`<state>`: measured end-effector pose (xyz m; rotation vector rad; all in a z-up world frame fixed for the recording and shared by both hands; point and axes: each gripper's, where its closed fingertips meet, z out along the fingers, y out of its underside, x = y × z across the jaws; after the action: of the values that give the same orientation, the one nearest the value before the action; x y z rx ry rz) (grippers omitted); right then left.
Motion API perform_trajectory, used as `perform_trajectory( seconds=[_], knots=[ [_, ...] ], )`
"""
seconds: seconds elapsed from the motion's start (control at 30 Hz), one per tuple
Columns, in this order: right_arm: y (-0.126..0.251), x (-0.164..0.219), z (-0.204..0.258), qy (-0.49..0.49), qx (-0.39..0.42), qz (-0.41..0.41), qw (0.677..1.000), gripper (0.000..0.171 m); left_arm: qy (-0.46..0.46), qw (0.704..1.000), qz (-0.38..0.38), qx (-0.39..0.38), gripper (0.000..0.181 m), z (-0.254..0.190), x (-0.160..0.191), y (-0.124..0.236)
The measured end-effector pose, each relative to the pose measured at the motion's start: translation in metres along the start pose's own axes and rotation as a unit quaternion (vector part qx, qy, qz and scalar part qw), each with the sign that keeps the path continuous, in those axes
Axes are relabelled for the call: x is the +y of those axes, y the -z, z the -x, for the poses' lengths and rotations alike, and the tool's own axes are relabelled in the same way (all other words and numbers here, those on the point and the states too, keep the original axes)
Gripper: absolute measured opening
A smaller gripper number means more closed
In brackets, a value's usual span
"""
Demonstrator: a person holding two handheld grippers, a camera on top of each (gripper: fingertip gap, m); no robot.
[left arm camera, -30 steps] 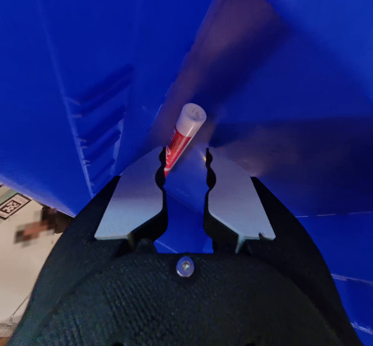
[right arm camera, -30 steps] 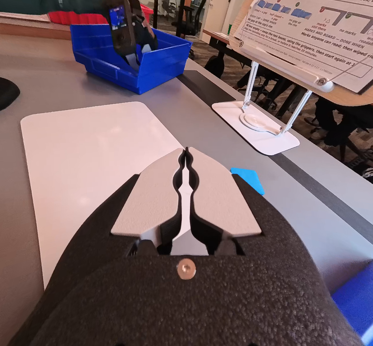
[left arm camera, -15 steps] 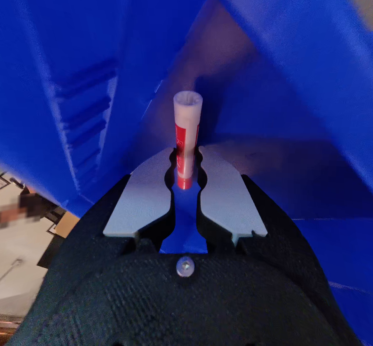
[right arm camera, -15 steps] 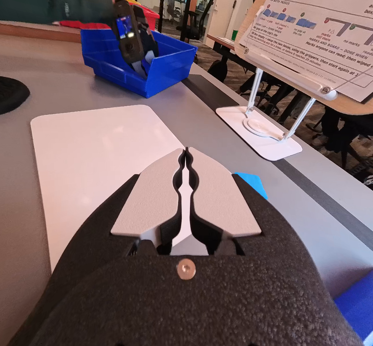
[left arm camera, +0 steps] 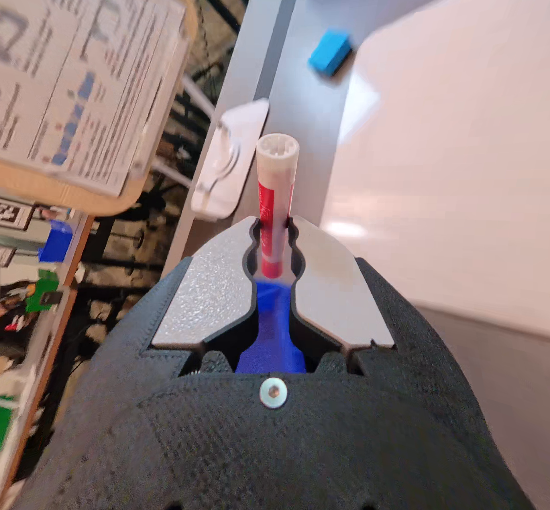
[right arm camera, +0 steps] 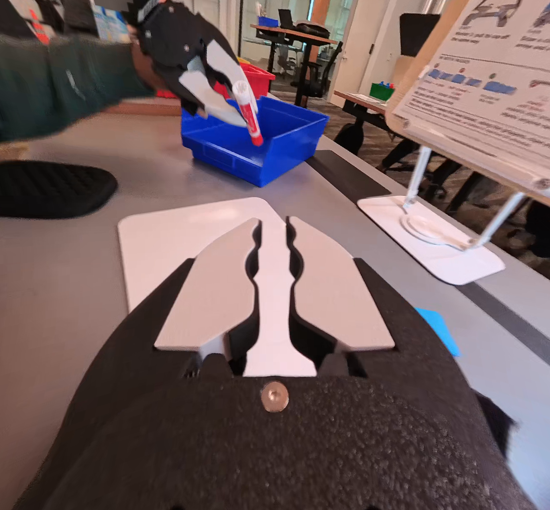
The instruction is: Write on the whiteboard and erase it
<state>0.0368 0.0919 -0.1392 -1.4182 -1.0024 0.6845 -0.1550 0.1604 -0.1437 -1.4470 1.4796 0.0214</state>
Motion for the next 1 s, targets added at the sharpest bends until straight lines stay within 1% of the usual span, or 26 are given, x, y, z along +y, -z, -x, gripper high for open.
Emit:
perform_trajectory(
  seconds=[0.07, 0.1, 0.17, 0.23, 0.3, 0.37, 0.5, 0.6, 0.7, 0.87, 0.9, 0.97, 1.0],
  knots=[
    [-0.014, -0.007, 0.015, -0.031, -0.026, 0.004, 0.999, 0.038, 0.009, 0.999, -0.042, 0.006, 0.018, -0.031, -0.033, -0.014],
    [-0.02, -0.012, 0.022, -0.041, -0.034, 0.002, 0.999, 0.045, 0.01, 0.998, -0.057, 0.011, 0.018, -0.045, -0.048, -0.021],
    [-0.029, -0.022, 0.032, -0.056, -0.043, -0.01, 0.997, 0.05, 0.013, 0.997, -0.078, 0.026, 0.018, -0.069, -0.073, -0.033],
    [-0.037, -0.031, 0.04, -0.081, -0.055, -0.019, 0.995, 0.054, 0.015, 0.996, -0.084, 0.034, 0.018, -0.084, -0.087, -0.039],
    [-0.043, -0.034, 0.045, -0.103, -0.068, -0.021, 0.992, 0.051, 0.017, 0.996, -0.087, 0.023, 0.018, -0.089, -0.093, -0.041],
    [-0.047, -0.032, 0.047, -0.106, -0.06, -0.013, 0.992, 0.041, 0.03, 0.995, -0.094, 0.021, 0.018, -0.094, -0.095, -0.041],
    [-0.052, -0.027, 0.054, -0.104, -0.078, -0.015, 0.991, 0.023, 0.04, 0.996, -0.085, 0.011, 0.018, -0.098, -0.086, -0.043],
    [-0.052, -0.024, 0.051, -0.103, -0.076, -0.016, 0.992, 0.02, 0.053, 0.995, -0.087, 0.016, 0.018, -0.099, -0.083, -0.042],
    [-0.049, -0.024, 0.048, -0.133, -0.091, -0.024, 0.987, 0.019, 0.062, 0.993, -0.097, 0.024, 0.018, -0.101, -0.084, -0.04],
    [-0.041, -0.028, 0.046, -0.193, -0.146, -0.067, 0.968, 0.018, 0.097, 0.982, -0.154, 0.046, 0.018, -0.102, -0.093, -0.033],
    [-0.041, -0.029, 0.044, -0.204, -0.152, -0.073, 0.964, 0.018, 0.103, 0.98, -0.163, 0.048, 0.022, -0.102, -0.094, -0.031],
    [-0.036, -0.035, 0.042, -0.215, -0.162, -0.091, 0.959, 0.018, 0.129, 0.974, -0.171, 0.068, 0.041, -0.104, -0.094, -0.031],
    [-0.034, -0.039, 0.04, -0.22, -0.167, -0.103, 0.956, 0.018, 0.143, 0.971, -0.178, 0.078, 0.047, -0.104, -0.095, -0.031]
  ],
)
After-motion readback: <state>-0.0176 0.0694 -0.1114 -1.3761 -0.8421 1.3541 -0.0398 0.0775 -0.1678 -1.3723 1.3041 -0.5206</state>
